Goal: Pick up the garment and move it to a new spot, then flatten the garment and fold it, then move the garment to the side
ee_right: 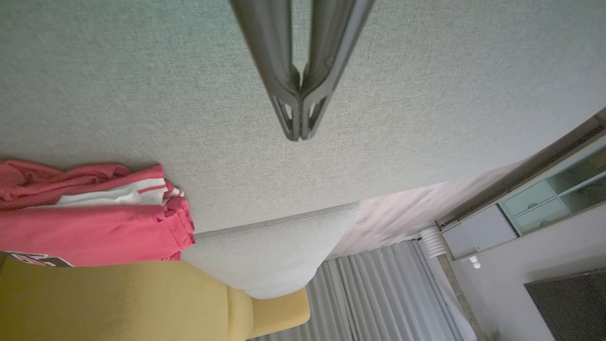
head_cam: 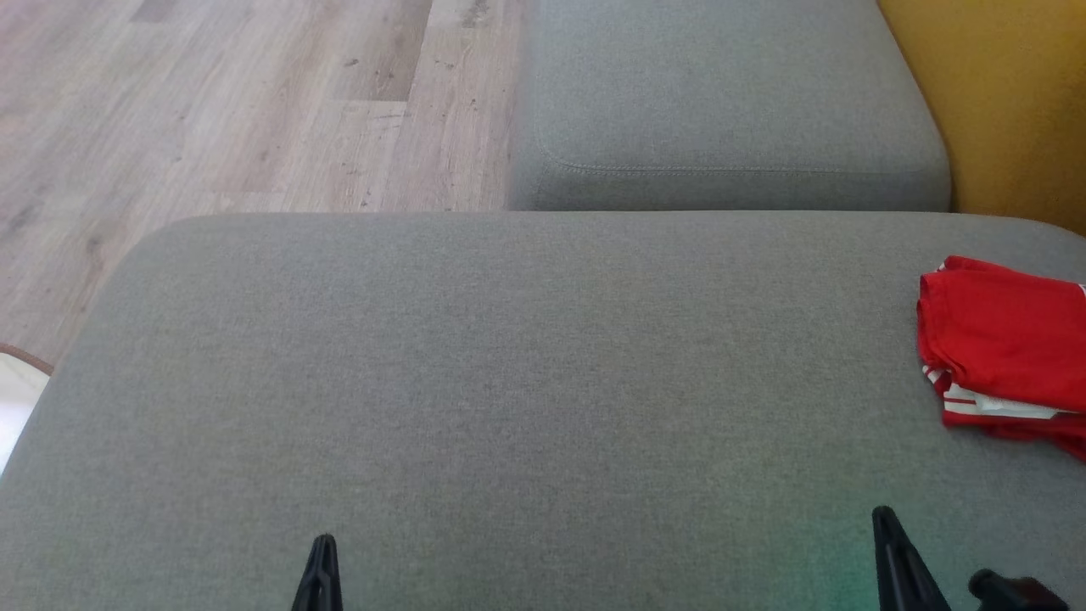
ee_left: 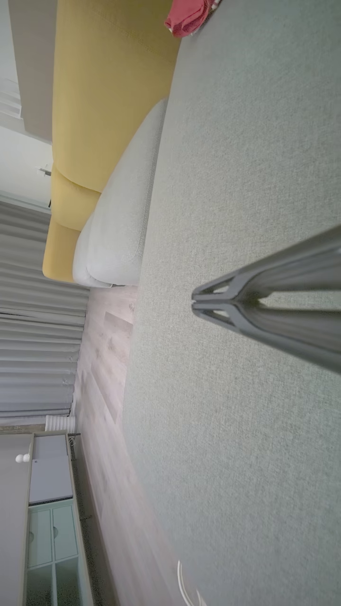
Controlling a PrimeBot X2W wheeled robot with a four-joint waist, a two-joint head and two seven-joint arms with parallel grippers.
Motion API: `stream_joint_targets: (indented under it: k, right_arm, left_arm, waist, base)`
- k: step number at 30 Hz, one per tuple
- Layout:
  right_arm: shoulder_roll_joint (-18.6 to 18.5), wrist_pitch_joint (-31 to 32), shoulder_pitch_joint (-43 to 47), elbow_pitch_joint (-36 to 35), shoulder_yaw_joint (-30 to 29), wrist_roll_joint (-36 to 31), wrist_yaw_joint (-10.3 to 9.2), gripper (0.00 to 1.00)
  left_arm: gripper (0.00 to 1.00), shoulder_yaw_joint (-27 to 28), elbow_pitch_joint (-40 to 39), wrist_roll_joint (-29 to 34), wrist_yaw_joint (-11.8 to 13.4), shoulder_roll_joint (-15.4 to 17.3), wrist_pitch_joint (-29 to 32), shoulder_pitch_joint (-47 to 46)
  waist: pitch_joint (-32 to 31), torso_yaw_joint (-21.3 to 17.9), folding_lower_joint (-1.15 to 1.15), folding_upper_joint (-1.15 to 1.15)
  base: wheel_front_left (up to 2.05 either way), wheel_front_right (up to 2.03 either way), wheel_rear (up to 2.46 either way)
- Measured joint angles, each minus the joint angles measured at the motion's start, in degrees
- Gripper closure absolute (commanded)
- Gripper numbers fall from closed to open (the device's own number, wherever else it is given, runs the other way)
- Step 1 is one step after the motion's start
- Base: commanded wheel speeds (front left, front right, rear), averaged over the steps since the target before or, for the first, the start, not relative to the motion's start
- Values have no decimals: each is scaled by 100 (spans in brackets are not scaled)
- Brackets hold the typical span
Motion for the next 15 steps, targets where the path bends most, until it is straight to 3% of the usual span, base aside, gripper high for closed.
stream_joint_targets:
  k: [15]
  right_arm:
    - [0, 230, -253, 33, -83, 1029, 0, 100]
  left_arm:
    - [100, 123, 143, -1104, -153, 30, 181, -264]
  waist:
    - [92, -84, 0, 0]
  base:
    - [0, 0, 0]
